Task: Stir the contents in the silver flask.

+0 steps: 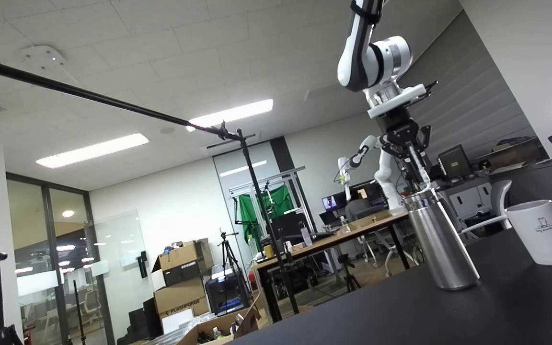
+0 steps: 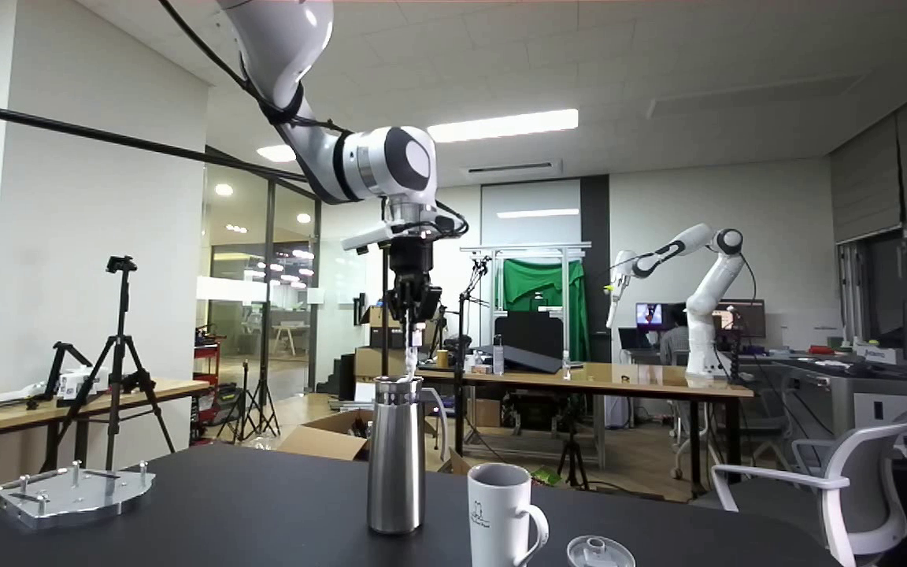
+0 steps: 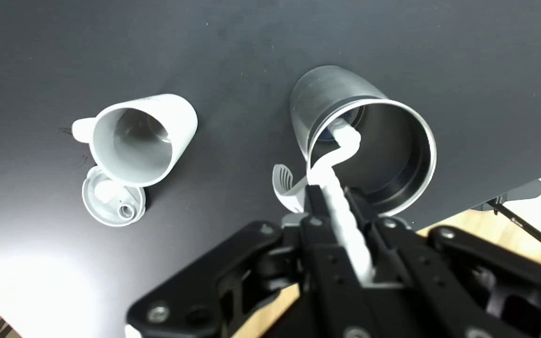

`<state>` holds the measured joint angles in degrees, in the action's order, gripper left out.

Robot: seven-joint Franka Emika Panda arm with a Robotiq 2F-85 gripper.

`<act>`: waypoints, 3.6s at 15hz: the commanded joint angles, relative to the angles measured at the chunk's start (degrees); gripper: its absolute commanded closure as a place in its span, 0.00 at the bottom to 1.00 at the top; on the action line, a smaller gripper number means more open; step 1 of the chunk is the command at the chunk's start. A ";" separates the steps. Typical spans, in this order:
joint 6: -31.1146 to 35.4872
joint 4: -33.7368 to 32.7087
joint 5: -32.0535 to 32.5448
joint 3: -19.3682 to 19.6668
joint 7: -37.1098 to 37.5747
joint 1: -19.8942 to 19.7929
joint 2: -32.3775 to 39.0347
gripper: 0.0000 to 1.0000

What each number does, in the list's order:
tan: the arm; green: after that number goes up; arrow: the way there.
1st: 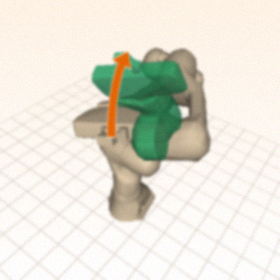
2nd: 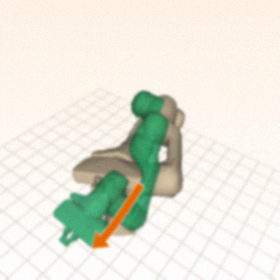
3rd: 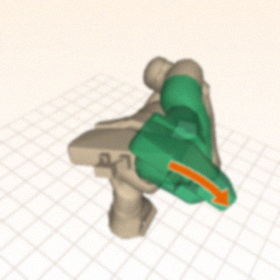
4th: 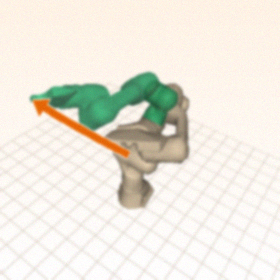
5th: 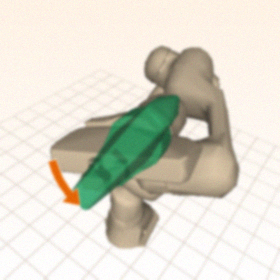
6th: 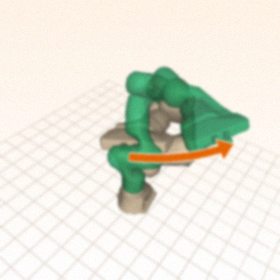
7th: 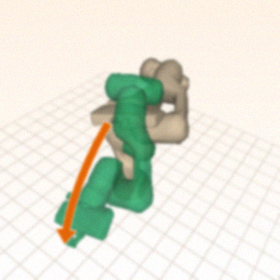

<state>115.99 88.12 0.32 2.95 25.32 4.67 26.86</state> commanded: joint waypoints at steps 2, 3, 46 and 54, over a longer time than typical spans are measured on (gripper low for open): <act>-3.03 -3.14 3.55 0.27 -3.16 0.39 -3.16 0.96; -3.95 -3.90 3.52 0.09 -4.06 0.17 -3.86 0.96; -3.03 -3.66 0.70 -1.08 -14.00 -2.29 0.24 0.96; -8.29 -8.27 4.08 -0.62 -13.99 -0.65 -1.34 0.96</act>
<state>111.13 82.39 3.00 2.32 11.48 3.71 28.93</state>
